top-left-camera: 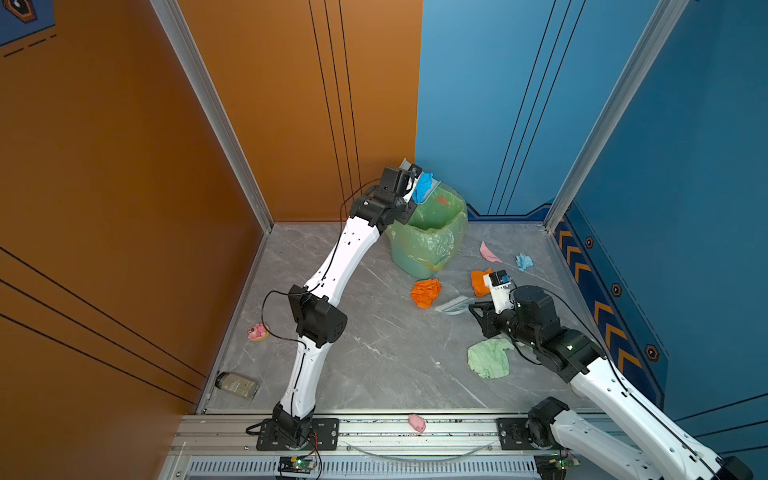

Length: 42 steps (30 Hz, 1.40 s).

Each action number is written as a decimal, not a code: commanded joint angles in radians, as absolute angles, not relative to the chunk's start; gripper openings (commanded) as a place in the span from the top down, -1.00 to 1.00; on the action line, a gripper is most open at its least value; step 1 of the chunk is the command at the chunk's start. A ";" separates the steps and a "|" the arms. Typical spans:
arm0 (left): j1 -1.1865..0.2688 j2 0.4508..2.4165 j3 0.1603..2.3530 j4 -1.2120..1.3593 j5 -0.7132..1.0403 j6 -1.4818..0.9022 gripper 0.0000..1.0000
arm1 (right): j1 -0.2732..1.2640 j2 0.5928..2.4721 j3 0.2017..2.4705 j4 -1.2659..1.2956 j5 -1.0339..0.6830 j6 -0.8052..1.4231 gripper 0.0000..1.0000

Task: Sweep away the paper scraps from the table
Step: 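Lift the dustpan with the left gripper over the bin while the right gripper draws back, then tip the dustpan with the left gripper to drop the blue scraps into the bin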

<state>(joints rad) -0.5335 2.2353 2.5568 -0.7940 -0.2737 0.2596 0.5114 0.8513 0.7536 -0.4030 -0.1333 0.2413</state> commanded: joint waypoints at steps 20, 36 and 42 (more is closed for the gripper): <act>-0.585 2.269 2.593 -0.784 -0.612 0.805 1.00 | 0.515 1.036 0.805 -0.254 -0.160 0.220 1.00; -0.601 2.268 2.530 -0.651 -0.697 1.147 1.00 | 0.525 1.039 0.798 -0.259 -0.167 0.222 1.00; -0.598 2.255 2.512 -0.618 -0.715 1.258 1.00 | 0.527 1.052 0.794 -0.240 -0.170 0.228 1.00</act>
<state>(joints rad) -0.5949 2.2780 2.5187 -0.6640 -0.6807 1.1809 0.5182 1.0485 0.7811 -0.2749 -0.1566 0.2337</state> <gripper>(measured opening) 0.225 0.202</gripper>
